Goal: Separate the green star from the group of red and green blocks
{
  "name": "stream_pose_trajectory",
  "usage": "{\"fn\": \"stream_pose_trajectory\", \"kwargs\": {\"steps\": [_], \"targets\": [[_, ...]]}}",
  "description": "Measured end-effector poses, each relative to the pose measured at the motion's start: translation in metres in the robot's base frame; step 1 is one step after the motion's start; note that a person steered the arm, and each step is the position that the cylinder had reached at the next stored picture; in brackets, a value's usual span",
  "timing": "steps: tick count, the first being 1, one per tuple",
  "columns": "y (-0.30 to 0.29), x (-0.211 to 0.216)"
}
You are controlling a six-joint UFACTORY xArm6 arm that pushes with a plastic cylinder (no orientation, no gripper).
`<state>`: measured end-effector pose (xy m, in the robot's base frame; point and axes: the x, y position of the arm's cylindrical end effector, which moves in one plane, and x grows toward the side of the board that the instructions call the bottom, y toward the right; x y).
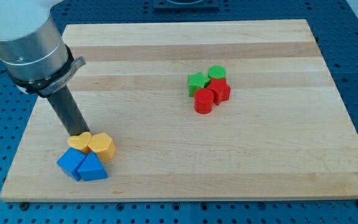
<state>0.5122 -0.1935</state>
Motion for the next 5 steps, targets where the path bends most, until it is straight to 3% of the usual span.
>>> {"fn": "stream_pose_trajectory", "kwargs": {"steps": [1, 2, 4, 5], "targets": [[0.0, -0.007], [0.007, -0.053], [0.159, -0.056], [0.204, -0.057]]}}
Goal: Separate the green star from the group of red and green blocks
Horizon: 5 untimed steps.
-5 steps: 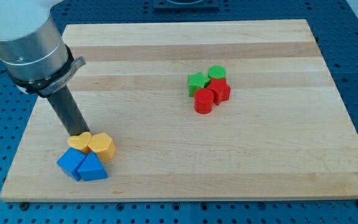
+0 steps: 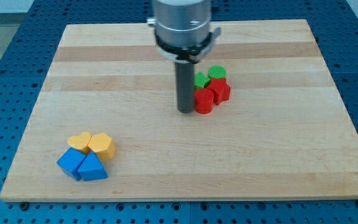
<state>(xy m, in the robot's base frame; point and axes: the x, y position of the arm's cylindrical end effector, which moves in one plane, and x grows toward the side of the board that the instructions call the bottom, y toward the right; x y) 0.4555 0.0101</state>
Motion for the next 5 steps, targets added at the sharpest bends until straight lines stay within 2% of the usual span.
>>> {"fn": "stream_pose_trajectory", "kwargs": {"steps": [2, 3, 5], "targets": [[0.035, -0.019], [0.034, -0.039], [-0.014, -0.045]]}}
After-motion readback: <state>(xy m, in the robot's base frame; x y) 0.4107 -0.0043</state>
